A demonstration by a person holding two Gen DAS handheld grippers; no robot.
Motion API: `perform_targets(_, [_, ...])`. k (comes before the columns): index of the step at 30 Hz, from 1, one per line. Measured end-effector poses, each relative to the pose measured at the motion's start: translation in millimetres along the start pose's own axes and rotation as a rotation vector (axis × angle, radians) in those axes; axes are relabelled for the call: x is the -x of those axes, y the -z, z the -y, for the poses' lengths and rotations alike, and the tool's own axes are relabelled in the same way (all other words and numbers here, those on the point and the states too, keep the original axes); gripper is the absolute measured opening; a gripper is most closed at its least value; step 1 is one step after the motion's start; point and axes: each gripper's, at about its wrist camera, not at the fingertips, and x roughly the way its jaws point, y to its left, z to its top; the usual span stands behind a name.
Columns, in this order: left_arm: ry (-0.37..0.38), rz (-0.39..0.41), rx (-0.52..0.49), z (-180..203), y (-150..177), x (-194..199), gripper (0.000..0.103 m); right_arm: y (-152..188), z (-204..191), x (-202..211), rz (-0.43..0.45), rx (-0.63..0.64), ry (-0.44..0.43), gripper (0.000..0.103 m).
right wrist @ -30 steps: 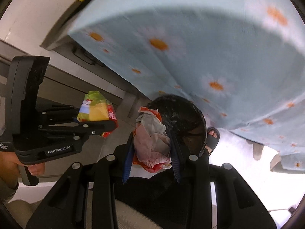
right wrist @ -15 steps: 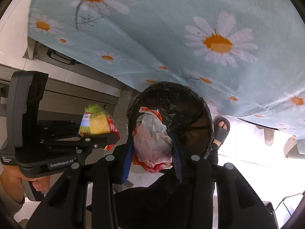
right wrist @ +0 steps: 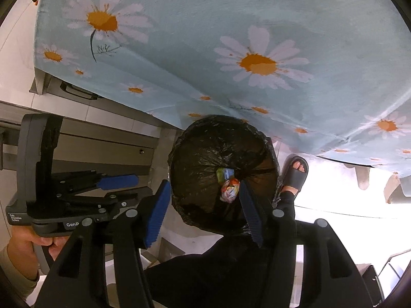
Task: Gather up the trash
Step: 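Open both grippers to drop the wrappers into the bin, then raise both grippers back toward the tablecloth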
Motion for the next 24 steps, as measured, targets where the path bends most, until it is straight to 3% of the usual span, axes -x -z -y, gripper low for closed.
perform_targets(10, [-0.012,0.027,-0.005,9,1,23,0.042,0,-7,29,0.021,0.008,0.002,0.056])
perform_targets(22, [-0.021,0.13,-0.065,38,11,99,0.042,2,-40,106,0.132,0.051,0.014,0.06])
perform_targets(24, [-0.018,0.152,-0.08,44,12,114,0.048,4,-46,124,0.165,0.065,0.023,0.061])
